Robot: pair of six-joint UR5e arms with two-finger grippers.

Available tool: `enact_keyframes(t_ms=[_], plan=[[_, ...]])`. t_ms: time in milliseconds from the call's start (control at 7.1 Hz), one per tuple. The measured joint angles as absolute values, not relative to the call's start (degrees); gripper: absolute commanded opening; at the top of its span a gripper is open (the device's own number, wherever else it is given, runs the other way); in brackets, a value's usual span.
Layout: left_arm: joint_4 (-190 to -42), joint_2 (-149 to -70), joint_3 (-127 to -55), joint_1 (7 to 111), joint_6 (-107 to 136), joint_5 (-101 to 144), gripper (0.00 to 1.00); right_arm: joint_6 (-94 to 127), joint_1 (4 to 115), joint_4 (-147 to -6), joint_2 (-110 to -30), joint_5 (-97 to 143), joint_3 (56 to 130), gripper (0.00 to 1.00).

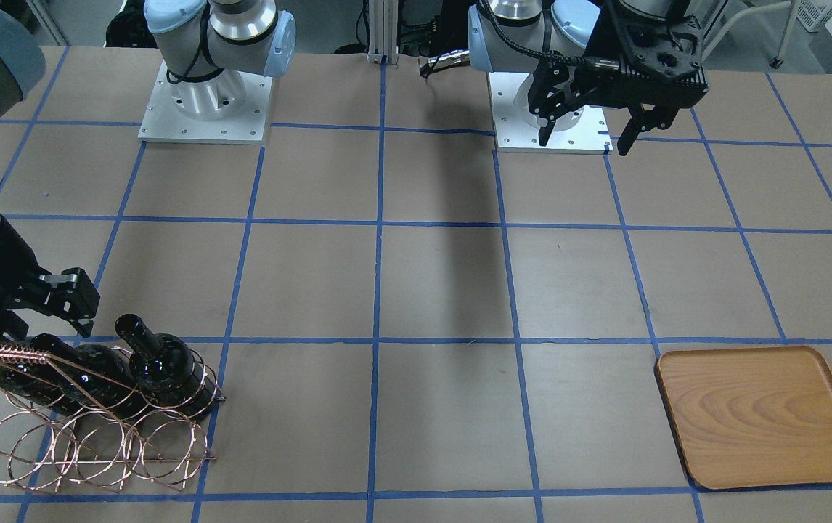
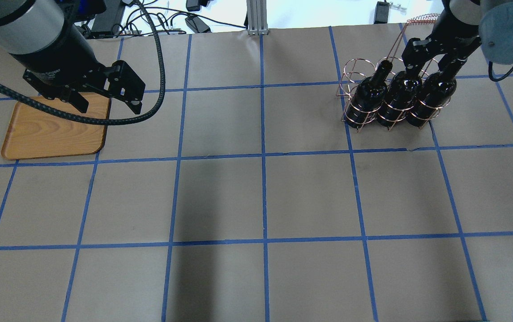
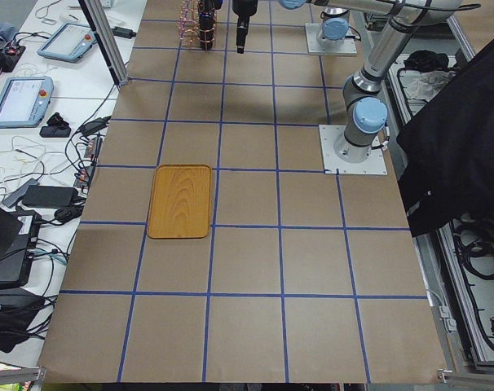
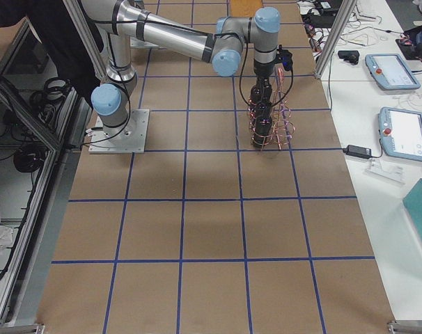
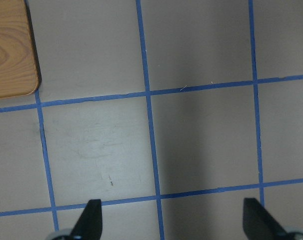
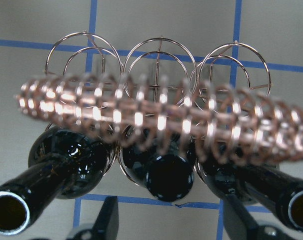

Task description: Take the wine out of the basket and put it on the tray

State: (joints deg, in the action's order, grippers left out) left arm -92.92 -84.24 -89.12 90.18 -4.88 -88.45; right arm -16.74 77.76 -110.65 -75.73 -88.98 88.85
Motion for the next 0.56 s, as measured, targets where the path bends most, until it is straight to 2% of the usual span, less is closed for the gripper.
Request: enact_keyframes(t_ms=[564], plan=[[-92.97,-84.27,-89.12,90.18,-4.83,-88.45,1.0,-9.54,78.28,-109.55,-73.16,-90.22,86.13,0.77]])
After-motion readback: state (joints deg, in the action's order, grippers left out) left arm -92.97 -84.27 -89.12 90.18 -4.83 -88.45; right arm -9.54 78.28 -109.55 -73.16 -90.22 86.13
